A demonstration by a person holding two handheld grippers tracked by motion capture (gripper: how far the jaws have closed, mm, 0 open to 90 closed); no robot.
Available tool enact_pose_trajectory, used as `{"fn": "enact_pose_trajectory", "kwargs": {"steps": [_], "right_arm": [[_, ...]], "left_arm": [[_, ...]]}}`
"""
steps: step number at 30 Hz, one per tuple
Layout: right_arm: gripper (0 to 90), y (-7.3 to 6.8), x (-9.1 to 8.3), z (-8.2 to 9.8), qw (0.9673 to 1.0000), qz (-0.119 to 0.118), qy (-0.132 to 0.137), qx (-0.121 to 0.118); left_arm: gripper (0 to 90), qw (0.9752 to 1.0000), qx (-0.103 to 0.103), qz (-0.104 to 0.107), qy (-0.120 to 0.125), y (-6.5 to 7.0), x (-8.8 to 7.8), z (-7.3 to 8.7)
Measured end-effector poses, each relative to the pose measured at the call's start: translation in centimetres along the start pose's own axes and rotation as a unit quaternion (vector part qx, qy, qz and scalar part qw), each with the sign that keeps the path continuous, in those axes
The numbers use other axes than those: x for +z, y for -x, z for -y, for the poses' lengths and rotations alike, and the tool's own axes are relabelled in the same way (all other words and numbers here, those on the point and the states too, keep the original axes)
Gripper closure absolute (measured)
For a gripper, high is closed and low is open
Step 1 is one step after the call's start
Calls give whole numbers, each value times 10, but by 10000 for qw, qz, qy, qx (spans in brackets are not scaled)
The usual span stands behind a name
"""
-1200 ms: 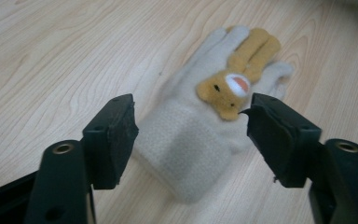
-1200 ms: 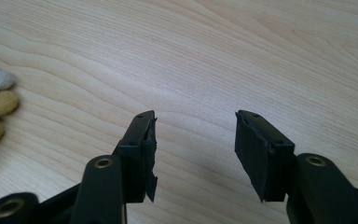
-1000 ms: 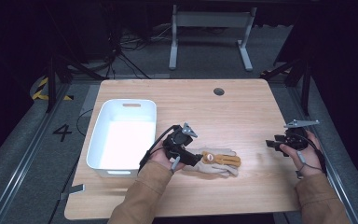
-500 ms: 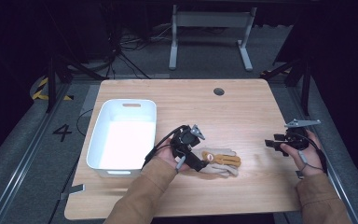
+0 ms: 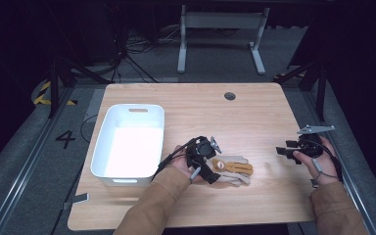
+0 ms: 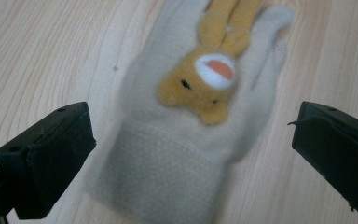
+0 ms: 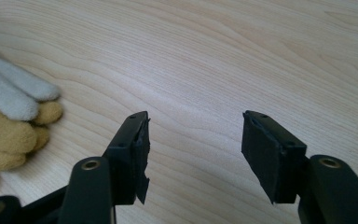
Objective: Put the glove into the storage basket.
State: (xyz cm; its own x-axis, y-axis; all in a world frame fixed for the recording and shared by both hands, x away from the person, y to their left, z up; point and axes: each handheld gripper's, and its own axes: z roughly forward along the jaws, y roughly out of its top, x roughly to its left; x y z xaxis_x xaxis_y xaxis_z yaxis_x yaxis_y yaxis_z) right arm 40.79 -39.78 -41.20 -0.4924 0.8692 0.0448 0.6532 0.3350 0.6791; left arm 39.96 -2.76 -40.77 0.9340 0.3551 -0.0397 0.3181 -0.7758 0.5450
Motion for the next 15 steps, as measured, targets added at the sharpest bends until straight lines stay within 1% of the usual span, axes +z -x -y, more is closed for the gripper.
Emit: {"fn": "enact_pose_trajectory", "kwargs": {"steps": [4,6,9,10,11,15], "right_arm": [[429,-2,1,-1,10000,-34,42,-59],[426,-2,1,-1,10000,-42,46,-71],[417,-2,2,-1,9999,-50,25,-84],[417,-2,2,-1,9999,-50,25,-84],[411,-3,3,-1,9999,-89,30,-60],[408,-5,4,-1,9998,-113,47,-132]], "left_arm": [[0,9999,-67,50,121,-1,6,3],[0,9999,-66,69,120,-1,7,4],[0,9993,-113,131,331,-1,11,9],[0,9993,-113,131,331,-1,11,9],[0,9985,-128,156,500,-2,12,11],[0,9976,-116,225,637,-5,15,14]]}}
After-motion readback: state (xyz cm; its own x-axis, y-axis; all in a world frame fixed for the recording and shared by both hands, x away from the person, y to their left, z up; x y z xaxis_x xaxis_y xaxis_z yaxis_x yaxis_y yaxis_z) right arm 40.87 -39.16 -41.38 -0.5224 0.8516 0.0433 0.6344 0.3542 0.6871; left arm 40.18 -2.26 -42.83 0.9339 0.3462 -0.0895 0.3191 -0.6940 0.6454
